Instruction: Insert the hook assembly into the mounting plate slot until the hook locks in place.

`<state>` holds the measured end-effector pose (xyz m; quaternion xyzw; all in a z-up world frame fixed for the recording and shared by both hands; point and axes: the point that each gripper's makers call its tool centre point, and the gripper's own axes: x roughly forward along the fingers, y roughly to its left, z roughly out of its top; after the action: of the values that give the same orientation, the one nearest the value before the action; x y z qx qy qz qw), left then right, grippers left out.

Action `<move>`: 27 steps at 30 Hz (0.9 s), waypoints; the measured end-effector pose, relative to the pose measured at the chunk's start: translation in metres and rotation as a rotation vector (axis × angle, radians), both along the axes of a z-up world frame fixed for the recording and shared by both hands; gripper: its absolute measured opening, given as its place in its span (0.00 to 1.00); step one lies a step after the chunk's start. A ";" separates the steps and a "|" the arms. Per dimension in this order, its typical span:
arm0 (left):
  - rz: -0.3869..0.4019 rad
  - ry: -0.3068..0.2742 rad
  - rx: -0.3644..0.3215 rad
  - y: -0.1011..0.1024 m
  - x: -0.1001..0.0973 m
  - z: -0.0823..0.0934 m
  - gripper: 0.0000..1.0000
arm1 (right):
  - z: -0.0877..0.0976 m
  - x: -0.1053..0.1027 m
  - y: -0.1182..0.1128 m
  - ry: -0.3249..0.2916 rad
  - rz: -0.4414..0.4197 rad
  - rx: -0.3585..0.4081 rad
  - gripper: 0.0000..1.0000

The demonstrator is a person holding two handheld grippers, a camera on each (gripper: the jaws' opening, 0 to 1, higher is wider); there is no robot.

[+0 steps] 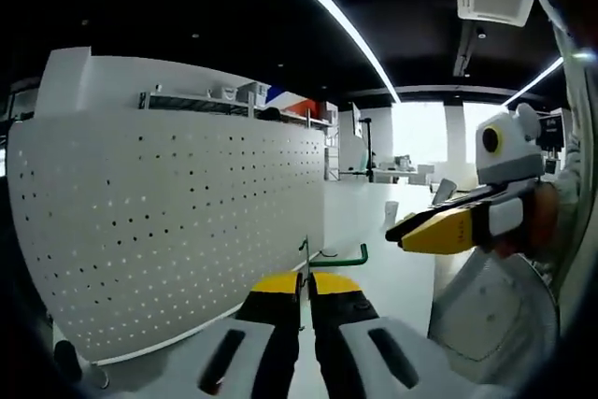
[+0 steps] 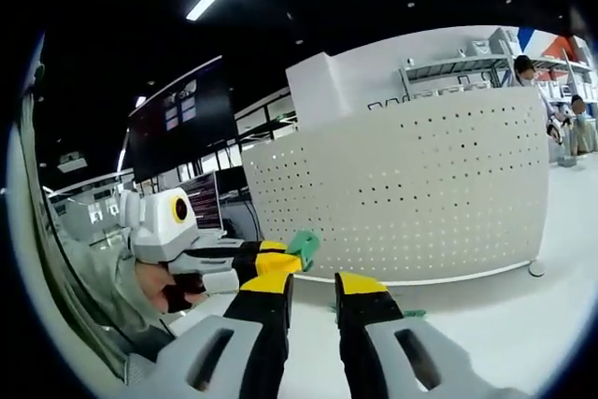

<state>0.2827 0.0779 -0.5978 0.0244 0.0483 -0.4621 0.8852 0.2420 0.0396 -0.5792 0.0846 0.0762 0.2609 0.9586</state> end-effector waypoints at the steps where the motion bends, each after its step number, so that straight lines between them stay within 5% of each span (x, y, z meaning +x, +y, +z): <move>1: -0.001 -0.002 -0.004 -0.001 -0.001 0.002 0.03 | 0.003 0.002 0.000 -0.010 0.003 0.000 0.15; 27: -0.041 -0.072 -0.090 -0.014 -0.013 0.042 0.03 | 0.030 0.018 0.015 -0.046 0.071 0.030 0.05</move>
<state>0.2702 0.0636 -0.5557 0.0020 -0.0052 -0.4806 0.8769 0.2600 0.0550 -0.5493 0.0903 0.0531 0.2979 0.9489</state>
